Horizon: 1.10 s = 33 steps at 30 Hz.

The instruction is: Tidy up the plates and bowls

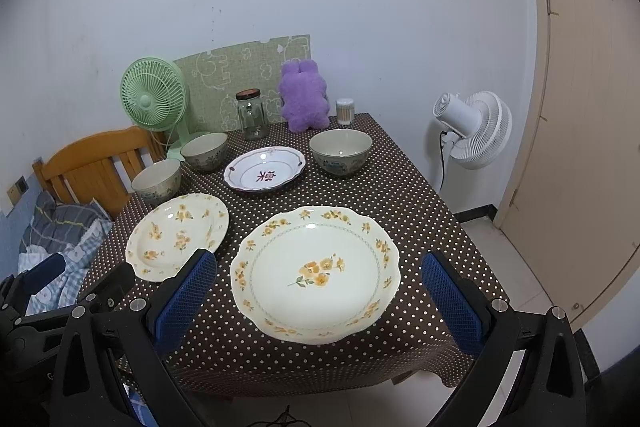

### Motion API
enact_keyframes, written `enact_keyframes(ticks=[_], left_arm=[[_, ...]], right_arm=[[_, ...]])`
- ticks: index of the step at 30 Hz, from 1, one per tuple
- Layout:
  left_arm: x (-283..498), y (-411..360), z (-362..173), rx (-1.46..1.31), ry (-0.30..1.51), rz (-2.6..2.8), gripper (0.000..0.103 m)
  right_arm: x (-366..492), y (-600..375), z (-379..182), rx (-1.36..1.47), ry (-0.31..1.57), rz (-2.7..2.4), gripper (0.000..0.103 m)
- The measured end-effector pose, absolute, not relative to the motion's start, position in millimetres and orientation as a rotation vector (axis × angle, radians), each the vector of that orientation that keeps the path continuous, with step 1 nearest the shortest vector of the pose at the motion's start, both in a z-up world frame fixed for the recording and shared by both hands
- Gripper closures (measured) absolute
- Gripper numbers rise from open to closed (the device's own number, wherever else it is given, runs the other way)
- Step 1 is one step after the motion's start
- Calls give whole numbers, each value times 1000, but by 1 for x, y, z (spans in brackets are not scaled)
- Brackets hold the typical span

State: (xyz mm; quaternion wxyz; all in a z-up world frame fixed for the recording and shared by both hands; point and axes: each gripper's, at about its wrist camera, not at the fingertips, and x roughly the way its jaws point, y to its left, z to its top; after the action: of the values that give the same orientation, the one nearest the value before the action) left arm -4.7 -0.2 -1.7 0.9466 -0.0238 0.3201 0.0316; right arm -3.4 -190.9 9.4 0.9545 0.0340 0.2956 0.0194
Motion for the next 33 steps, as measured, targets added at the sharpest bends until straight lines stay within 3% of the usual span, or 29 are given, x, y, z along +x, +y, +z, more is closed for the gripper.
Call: enact_keyframes(ticks=[33], left_arm=[[5, 8, -2, -44, 654, 59, 2]], right_arm=[[1, -186, 8, 67, 603, 37, 0]])
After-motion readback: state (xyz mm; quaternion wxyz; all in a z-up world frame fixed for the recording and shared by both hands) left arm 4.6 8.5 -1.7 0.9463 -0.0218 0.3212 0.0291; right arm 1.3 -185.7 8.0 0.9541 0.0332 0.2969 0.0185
